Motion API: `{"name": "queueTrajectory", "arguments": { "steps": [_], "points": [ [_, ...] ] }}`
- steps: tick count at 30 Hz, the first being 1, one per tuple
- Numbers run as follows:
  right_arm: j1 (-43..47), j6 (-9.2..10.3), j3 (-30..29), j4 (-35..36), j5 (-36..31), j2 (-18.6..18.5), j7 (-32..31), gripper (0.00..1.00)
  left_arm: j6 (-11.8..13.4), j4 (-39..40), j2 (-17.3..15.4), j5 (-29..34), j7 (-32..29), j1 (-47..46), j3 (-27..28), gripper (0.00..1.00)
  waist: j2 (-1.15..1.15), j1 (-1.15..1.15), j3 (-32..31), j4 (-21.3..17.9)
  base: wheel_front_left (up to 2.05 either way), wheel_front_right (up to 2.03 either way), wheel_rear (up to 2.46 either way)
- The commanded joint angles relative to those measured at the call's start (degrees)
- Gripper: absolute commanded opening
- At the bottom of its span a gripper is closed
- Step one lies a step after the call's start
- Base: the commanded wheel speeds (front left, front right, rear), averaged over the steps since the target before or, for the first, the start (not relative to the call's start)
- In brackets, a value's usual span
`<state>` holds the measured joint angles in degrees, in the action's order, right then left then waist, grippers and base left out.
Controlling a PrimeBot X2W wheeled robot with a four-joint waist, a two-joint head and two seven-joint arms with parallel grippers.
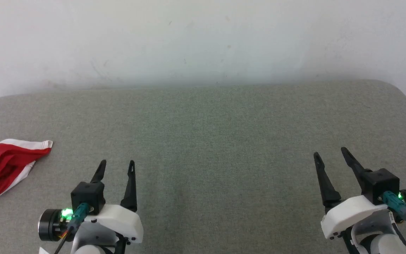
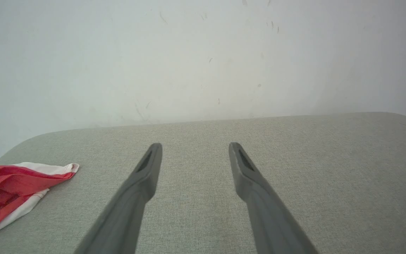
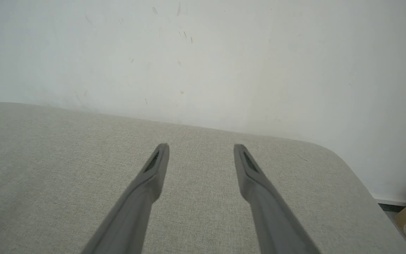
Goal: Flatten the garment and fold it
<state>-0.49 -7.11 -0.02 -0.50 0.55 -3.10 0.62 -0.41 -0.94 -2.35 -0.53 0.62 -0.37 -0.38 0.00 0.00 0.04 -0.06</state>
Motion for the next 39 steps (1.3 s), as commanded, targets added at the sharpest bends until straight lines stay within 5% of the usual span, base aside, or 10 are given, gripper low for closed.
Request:
{"name": "queueTrajectory", "arguments": {
  "steps": [1,20,39],
  "points": [
    [0.0,-0.03,-0.32,-0.22,0.48,0.03,0.68,1.0,-0.1,-0.35,-0.07,-0.71,0.66,-0.54,-0.13,1.0,0.0,0.0,0.01,0.02,0.0,0.0,0.0],
    [0.03,-0.09,-1.49,-0.86,1.44,0.06,2.83,1.0,-0.03,-0.87,-0.14,-2.88,2.82,-1.43,-0.26,1.0,0.0,0.0,0.14,2.12,0.0,0.0,0.0],
    [-0.14,-0.14,-2.02,-1.0,-0.84,0.09,5.07,1.0,0.25,-1.76,-0.22,-4.98,5.09,-2.1,0.75,1.0,0.0,0.0,1.12,10.38,0.0,0.0,0.0]
  ]
}}
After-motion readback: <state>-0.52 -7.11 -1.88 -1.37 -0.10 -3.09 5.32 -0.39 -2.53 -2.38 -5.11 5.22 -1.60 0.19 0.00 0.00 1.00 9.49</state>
